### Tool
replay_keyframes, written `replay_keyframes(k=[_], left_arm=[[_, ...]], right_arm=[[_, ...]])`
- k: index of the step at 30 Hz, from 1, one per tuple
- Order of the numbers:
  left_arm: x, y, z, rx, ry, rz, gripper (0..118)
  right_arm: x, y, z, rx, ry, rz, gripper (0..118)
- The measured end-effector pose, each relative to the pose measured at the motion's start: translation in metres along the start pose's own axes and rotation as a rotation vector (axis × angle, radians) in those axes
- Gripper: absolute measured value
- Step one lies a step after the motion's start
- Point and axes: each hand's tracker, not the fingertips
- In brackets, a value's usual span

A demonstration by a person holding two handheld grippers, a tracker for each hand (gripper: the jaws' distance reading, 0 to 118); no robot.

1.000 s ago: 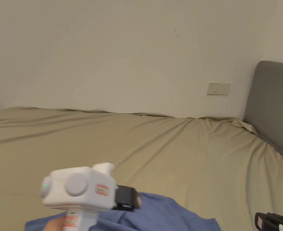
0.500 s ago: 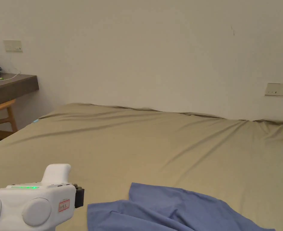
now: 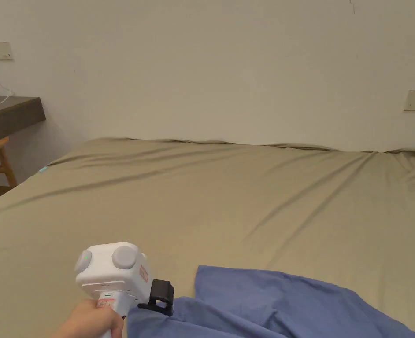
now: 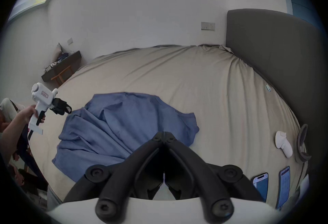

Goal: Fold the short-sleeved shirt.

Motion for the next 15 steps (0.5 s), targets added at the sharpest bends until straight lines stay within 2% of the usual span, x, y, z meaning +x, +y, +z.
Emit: replay_keyframes(k=[6, 10, 11, 12, 13, 14, 15], left_arm=[[0.001, 0.017, -0.039, -0.045, -0.015, 0.067, 107], [0.017, 0.012, -0.034, -0.062, 0.029, -0.066, 106], [0.02, 0.006, -0.029, -0.043, 0.016, -0.081, 101], [0.023, 0.004, -0.028, -0.029, 0.021, -0.108, 82], [0.03, 0.001, -0.025, -0.017, 0.091, -0.177, 65], [0.035, -0.002, -0.02, -0.001, 0.078, -0.24, 39], [0.042, -0.01, -0.011, 0.008, 0.023, -0.265, 2]], right_arm=[[0.004, -0.005, -0.017, -0.039, -0.013, 0.001, 2], [0.007, -0.005, -0.023, -0.056, -0.042, 0.005, 2], [0.009, -0.004, -0.023, -0.055, -0.039, -0.013, 2], [0.012, -0.004, -0.024, -0.055, -0.03, -0.034, 2], [0.016, -0.004, -0.025, -0.056, -0.027, -0.054, 3], [0.02, -0.003, -0.026, -0.057, -0.027, -0.072, 3], [0.024, -0.003, -0.029, -0.058, -0.025, -0.091, 8]])
